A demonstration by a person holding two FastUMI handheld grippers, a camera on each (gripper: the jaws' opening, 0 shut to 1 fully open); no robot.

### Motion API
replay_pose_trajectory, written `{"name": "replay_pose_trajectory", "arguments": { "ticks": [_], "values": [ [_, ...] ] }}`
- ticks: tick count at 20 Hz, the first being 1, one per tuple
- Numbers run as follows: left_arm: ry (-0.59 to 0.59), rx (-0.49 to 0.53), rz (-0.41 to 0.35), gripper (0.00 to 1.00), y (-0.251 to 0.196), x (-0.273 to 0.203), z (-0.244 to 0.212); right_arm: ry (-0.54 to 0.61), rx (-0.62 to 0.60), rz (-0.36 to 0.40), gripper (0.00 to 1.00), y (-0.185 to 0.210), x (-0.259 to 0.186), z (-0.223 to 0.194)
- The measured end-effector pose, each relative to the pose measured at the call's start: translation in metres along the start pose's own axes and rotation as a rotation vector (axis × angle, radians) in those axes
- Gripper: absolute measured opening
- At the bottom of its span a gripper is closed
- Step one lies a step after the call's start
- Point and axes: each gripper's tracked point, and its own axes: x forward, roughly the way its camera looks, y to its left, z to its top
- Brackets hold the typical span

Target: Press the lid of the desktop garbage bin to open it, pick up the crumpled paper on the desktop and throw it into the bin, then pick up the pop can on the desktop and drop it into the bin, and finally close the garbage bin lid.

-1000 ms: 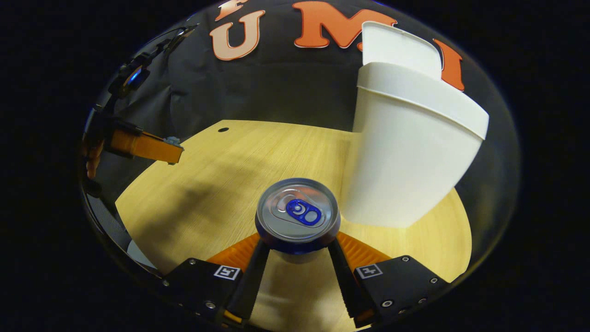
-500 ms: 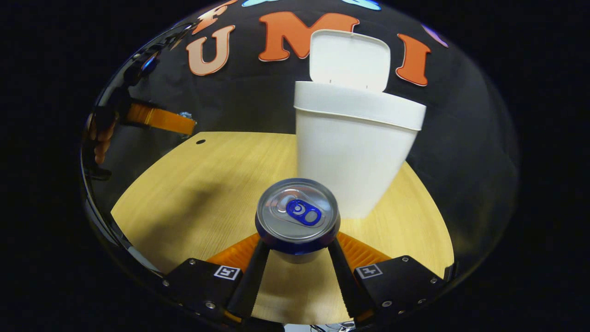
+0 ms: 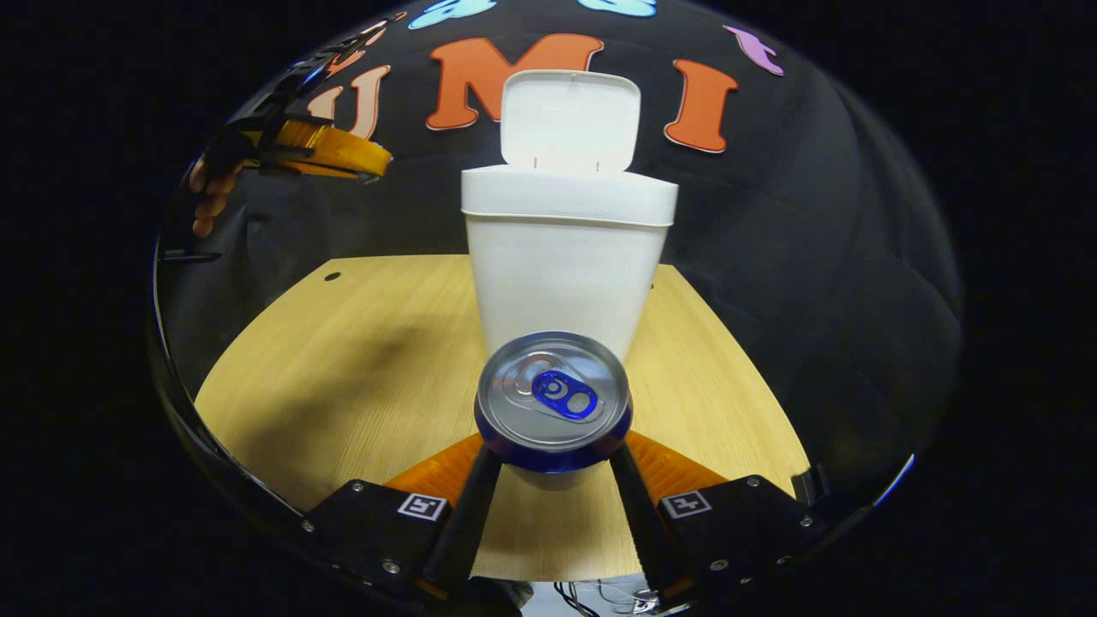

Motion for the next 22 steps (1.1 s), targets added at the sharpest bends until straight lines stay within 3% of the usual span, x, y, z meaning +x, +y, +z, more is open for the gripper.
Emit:
{"name": "replay_pose_trajectory", "arguments": {
  "ticks": [9, 16, 18, 19, 22],
  "values": [
    [-0.067, 0.046, -0.089, 0.15, -0.049, 0.048, 0.051, -0.001, 0.079, -0.093, 0.76, -0.005, 0.0, 0.002],
    [-0.078, 0.07, -0.14, 0.16, -0.073, 0.081, 0.054, -0.013, 0.125, -0.158, 0.76, -0.017, -0.009, 0.011],
    [-0.072, 0.091, -0.137, 0.21, -0.074, 0.09, 0.052, -0.027, 0.127, -0.169, 0.76, -0.021, -0.016, 0.016],
    [-0.054, 0.098, -0.131, 0.3, -0.074, 0.093, 0.049, -0.031, 0.13, -0.167, 0.76, -0.021, -0.018, 0.019],
    [-0.042, 0.09, -0.141, 0.32, -0.076, 0.095, 0.046, -0.056, 0.134, -0.169, 0.76, -0.026, -0.018, 0.036]
  ]
}}
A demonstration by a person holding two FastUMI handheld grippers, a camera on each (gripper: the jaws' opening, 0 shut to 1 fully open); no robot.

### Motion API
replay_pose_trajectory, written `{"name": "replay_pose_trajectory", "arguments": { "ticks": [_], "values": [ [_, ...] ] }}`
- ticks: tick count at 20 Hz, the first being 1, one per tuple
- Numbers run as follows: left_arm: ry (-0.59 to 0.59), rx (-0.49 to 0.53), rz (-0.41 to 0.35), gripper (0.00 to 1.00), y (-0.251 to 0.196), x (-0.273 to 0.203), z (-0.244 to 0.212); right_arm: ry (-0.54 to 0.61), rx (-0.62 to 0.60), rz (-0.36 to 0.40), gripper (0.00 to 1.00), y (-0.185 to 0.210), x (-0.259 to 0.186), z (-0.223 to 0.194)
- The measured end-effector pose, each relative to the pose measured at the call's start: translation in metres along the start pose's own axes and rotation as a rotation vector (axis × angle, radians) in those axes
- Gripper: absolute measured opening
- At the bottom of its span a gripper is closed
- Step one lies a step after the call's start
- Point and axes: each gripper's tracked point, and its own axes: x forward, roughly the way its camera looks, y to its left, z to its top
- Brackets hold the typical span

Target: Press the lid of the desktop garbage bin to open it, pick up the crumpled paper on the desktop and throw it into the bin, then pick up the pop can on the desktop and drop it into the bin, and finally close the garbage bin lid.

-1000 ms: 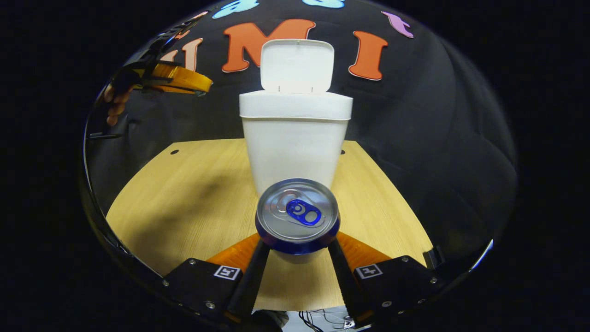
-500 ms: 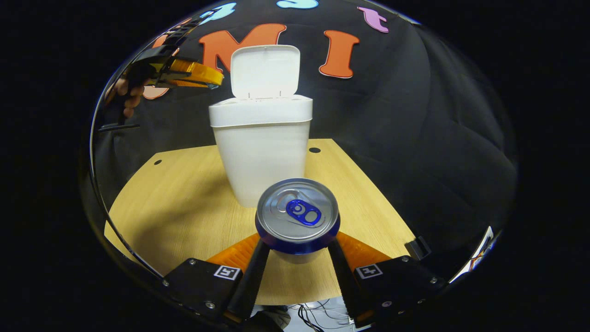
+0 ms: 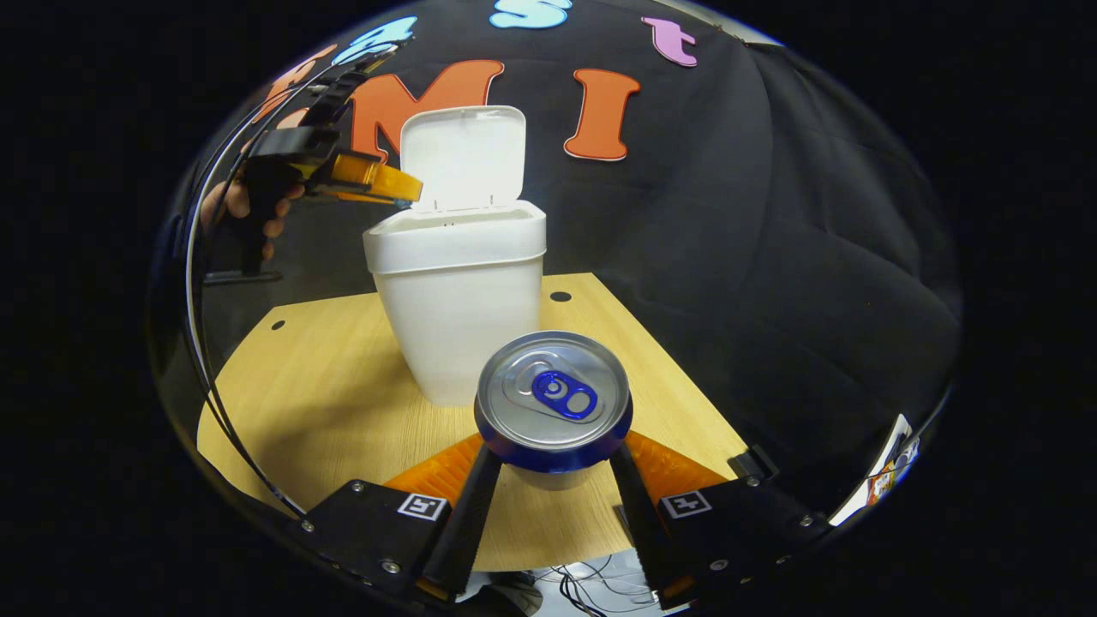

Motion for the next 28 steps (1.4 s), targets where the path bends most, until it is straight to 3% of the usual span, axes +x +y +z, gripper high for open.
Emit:
{"name": "replay_pose_trajectory", "arguments": {
  "ticks": [2, 4, 5, 7, 14, 28],
  "values": [
    [-0.01, 0.0, -0.017, 0.44, -0.003, -0.002, 0.002, -0.023, -0.005, 0.005, 0.76, 0.001, 0.0, 0.012],
    [-0.02, 0.001, -0.025, 0.81, -0.006, -0.006, 0.004, -0.044, -0.017, 0.015, 0.76, 0.004, 0.0, 0.028],
    [-0.028, 0.004, -0.023, 0.92, -0.005, -0.009, 0.004, -0.055, -0.026, 0.015, 0.76, 0.004, 0.001, 0.034],
    [-0.044, 0.016, -0.011, 0.97, -0.002, -0.016, 0.006, -0.078, -0.039, 0.023, 0.76, 0.006, 0.001, 0.05],
    [-0.079, 0.004, 0.048, 0.97, 0.022, -0.051, -0.002, -0.134, -0.074, 0.076, 0.76, 0.017, 0.009, 0.102],
    [-0.038, -0.074, 0.298, 0.97, 0.113, -0.111, -0.058, -0.244, -0.249, 0.167, 0.76, 0.014, 0.037, 0.215]
  ]
}}
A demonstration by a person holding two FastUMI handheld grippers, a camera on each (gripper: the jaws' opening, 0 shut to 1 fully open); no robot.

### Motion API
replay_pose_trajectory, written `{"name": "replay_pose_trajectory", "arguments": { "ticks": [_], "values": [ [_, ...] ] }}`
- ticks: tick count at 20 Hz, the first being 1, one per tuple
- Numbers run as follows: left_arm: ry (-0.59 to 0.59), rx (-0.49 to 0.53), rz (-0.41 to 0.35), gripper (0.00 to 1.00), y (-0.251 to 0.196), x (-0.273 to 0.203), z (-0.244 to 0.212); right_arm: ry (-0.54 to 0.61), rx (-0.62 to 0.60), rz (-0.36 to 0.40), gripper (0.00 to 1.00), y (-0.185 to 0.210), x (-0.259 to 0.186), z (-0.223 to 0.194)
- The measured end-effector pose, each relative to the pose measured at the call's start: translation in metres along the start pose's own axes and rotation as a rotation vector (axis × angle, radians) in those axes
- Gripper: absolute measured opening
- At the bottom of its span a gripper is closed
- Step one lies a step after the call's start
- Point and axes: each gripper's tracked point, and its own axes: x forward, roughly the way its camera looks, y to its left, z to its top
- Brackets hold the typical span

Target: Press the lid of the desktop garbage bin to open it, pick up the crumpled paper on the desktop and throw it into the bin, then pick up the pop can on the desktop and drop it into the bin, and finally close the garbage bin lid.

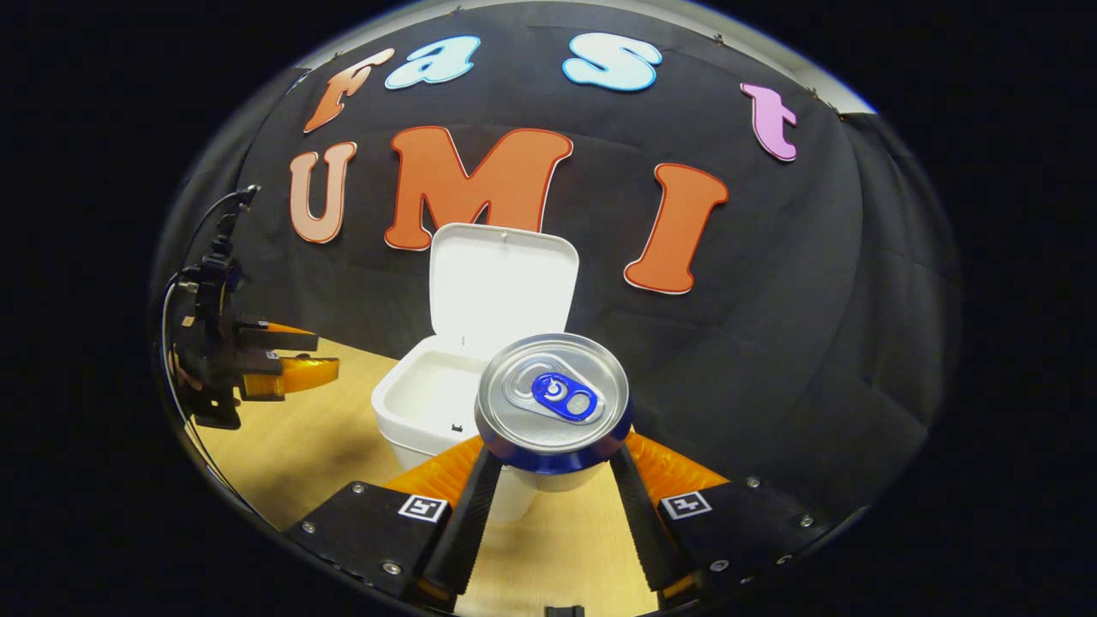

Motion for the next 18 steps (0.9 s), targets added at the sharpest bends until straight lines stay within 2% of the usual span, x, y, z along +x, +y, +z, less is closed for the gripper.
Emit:
{"name": "replay_pose_trajectory", "arguments": {
  "ticks": [6, 7, 8, 9, 14, 18],
  "values": [
    [-0.017, -0.051, 0.168, 0.98, 0.066, -0.031, -0.011, -0.028, -0.031, 0.07, 0.76, 0.014, 0.043, 0.025],
    [-0.02, -0.058, 0.197, 0.97, 0.075, -0.037, -0.012, -0.031, -0.029, 0.083, 0.71, 0.018, 0.048, 0.028],
    [-0.024, -0.064, 0.225, 0.97, 0.086, -0.046, -0.013, -0.03, -0.025, 0.101, 0.71, 0.024, 0.056, 0.03],
    [-0.025, -0.069, 0.257, 0.97, 0.096, -0.054, -0.014, -0.027, -0.024, 0.116, 0.76, 0.03, 0.062, 0.03],
    [-0.041, -0.09, 0.402, 0.98, 0.136, -0.099, -0.023, -0.007, -0.043, 0.148, 0.76, 0.051, 0.092, 0.024],
    [-0.034, -0.067, 0.497, 0.98, 0.159, -0.137, -0.033, 0.006, -0.057, 0.148, 0.76, 0.06, 0.11, 0.019]
  ]
}}
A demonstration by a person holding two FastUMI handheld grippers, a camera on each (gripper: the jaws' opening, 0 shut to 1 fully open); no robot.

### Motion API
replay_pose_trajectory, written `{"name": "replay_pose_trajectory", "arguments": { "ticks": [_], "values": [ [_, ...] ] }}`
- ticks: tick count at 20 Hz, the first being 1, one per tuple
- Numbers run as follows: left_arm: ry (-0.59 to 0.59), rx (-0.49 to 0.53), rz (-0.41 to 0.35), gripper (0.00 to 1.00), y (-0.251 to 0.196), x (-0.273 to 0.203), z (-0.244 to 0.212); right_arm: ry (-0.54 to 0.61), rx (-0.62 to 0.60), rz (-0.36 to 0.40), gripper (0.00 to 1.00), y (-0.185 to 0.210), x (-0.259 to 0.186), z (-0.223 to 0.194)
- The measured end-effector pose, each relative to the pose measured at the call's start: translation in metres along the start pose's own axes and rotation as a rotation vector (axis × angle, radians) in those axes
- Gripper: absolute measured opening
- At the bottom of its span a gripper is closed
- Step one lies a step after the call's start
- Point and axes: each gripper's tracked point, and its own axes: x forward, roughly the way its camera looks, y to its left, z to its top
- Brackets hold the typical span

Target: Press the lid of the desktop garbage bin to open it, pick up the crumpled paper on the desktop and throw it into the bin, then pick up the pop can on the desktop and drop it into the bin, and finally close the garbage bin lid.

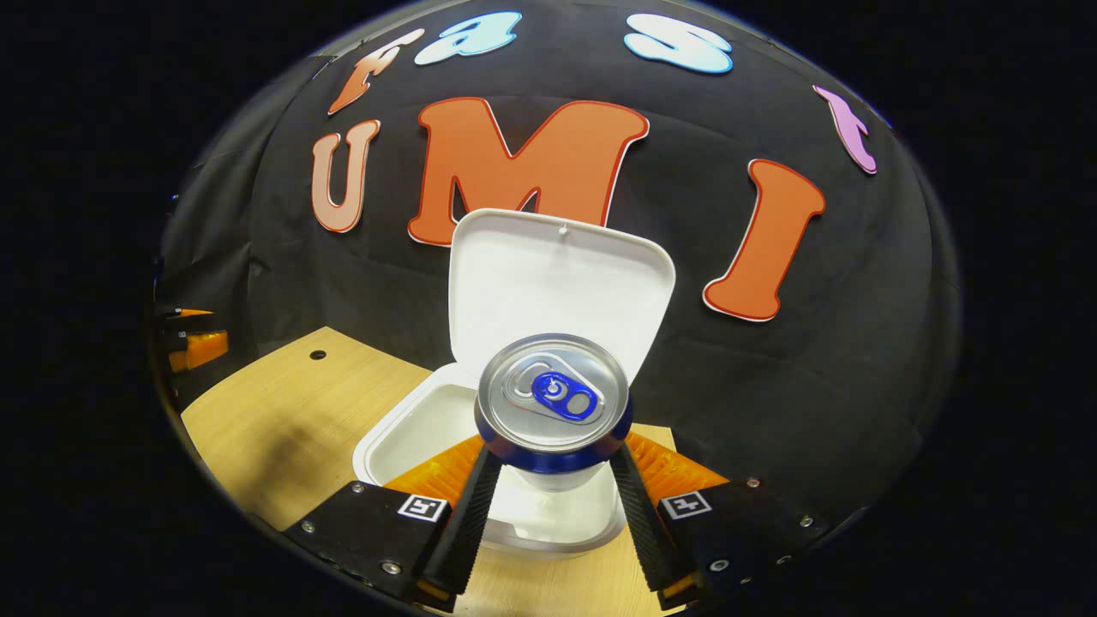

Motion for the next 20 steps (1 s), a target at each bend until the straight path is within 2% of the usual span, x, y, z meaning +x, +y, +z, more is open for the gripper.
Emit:
{"name": "replay_pose_trajectory", "arguments": {
  "ticks": [4, 7, 13, 20],
  "values": [
    [-0.027, 0.041, 0.079, 0.97, 0.025, -0.022, -0.003, 0.026, 0.008, 0.007, 0.76, 0.009, 0.014, -0.007],
    [-0.035, 0.059, 0.108, 0.97, 0.034, -0.036, -0.008, 0.048, -0.004, 0.016, 0.77, 0.019, 0.021, -0.013],
    [-0.031, 0.048, 0.128, 0.97, 0.044, -0.052, -0.017, 0.052, -0.006, 0.005, 0.81, 0.025, 0.024, -0.011],
    [-0.035, 0.034, 0.116, 0.97, 0.046, -0.06, -0.023, 0.023, 0.011, -0.016, 0.86, 0.019, 0.006, 0.003]
  ]
}}
